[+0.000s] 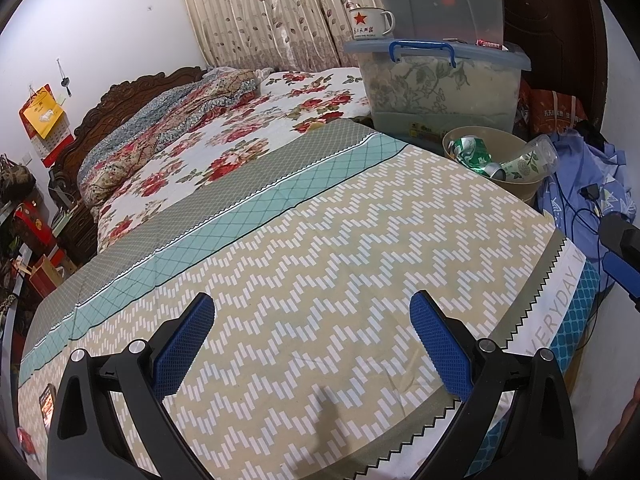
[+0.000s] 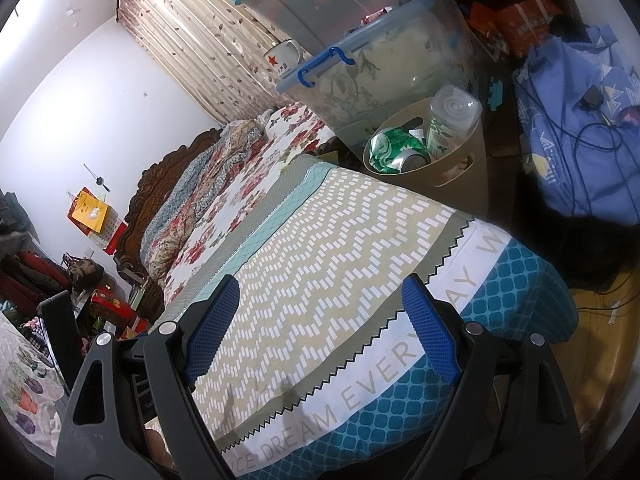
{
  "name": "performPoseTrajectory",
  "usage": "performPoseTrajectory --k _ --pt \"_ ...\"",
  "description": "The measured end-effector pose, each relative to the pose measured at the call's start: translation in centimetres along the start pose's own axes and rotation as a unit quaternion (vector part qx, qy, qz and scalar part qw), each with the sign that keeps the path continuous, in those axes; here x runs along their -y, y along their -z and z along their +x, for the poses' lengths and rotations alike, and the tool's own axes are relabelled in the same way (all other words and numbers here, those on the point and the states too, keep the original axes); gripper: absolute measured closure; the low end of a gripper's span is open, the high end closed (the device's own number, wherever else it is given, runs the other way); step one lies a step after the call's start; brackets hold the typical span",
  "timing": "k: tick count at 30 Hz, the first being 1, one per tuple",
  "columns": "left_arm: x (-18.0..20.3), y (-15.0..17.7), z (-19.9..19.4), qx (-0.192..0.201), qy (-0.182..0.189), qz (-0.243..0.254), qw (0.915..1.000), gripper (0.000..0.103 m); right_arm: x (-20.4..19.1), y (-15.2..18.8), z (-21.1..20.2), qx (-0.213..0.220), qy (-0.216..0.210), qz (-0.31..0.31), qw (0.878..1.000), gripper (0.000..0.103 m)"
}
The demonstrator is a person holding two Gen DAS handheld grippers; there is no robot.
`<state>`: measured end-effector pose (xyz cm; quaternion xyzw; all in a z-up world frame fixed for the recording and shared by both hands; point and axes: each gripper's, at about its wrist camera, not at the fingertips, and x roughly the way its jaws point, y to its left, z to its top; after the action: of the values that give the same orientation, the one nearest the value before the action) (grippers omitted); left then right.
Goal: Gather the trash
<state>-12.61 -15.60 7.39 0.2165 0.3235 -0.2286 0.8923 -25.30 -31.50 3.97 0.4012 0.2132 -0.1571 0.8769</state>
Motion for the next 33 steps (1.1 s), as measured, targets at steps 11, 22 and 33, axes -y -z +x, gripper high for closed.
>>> performPoseTrajectory --k 11,22,33 --pt "-0.3 0.2 -0.6 0.008 0.017 -0.014 0.9997 0.009 -1.0 -0.3 -1.3 0.022 0.002 -0.016 1.000 0.019" --pt "-1.4 -0.1 -3.6 0.037 0.055 -0.042 0.9969 0.009 -3.4 -0.6 -3.8 0.049 -0.018 -0.044 0.998 0.015" --pt "-1.9 -1.1 -6.8 0.071 0.068 -0.050 0.9939 0.009 -5.1 -0.8 -5.8 0.073 -0.030 -0.064 0.995 0.015"
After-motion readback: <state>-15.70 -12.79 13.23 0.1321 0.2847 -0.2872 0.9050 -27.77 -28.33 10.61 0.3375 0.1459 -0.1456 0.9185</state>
